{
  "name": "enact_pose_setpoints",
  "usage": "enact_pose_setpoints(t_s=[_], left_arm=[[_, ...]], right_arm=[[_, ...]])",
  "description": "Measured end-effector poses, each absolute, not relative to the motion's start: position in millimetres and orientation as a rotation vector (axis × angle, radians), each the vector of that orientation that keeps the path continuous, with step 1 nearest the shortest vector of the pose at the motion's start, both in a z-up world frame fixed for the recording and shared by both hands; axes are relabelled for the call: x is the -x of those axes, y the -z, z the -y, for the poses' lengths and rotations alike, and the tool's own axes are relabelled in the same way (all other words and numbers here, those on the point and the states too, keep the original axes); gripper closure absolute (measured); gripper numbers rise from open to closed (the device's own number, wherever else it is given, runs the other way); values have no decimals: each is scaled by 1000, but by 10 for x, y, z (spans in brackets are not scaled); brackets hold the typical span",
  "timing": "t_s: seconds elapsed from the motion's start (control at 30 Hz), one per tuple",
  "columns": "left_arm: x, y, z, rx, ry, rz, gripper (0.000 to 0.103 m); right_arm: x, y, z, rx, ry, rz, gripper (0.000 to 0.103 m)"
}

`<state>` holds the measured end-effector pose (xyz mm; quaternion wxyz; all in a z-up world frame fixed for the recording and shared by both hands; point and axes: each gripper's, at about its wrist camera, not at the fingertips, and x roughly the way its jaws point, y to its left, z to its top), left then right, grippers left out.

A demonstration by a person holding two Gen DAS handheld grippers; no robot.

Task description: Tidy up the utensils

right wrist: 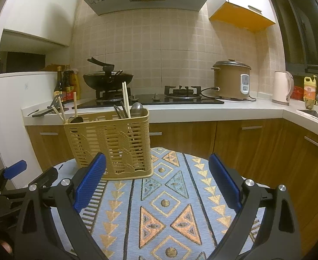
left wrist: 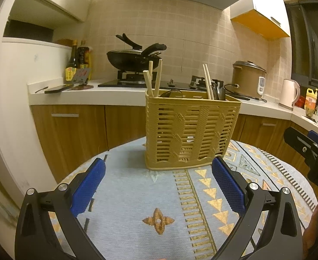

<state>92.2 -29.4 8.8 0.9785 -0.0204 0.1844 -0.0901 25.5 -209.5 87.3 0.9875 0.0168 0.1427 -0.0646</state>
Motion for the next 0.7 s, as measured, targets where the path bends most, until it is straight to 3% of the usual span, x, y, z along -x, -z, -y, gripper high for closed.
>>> enact_pose_setpoints(t_s=[0.7], left_arm=[[-921,-73,316,28,183,-376,8]], right_arm=[[-246,-879,2106,-49,126,-284,8]])
